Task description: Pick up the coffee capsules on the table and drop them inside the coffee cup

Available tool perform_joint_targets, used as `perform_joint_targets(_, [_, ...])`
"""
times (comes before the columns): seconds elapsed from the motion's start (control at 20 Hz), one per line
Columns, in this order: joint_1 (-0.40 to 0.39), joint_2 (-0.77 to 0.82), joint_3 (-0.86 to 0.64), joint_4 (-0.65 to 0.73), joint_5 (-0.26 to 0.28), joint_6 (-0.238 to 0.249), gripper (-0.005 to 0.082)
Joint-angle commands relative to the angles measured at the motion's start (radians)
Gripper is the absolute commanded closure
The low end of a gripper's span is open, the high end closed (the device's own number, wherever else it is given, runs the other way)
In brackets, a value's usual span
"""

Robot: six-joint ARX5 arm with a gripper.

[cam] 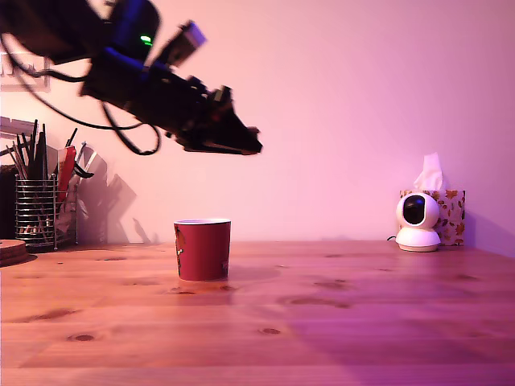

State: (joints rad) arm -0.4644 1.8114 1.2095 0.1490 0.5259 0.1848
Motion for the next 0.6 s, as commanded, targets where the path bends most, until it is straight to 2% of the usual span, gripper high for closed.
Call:
perform_joint_targets(0.0, [-0.007,0.064,0.032,-0.06,-0.014,-0.005,0.0629])
perform_joint_targets(0.2, [-0.023,0.131,0.108,-0.18,-0.045,-0.003,0.0629])
perform_joint_targets(0.55, [-0.028,0.142,0.115,-0.176,-0.064,0.006,0.0629])
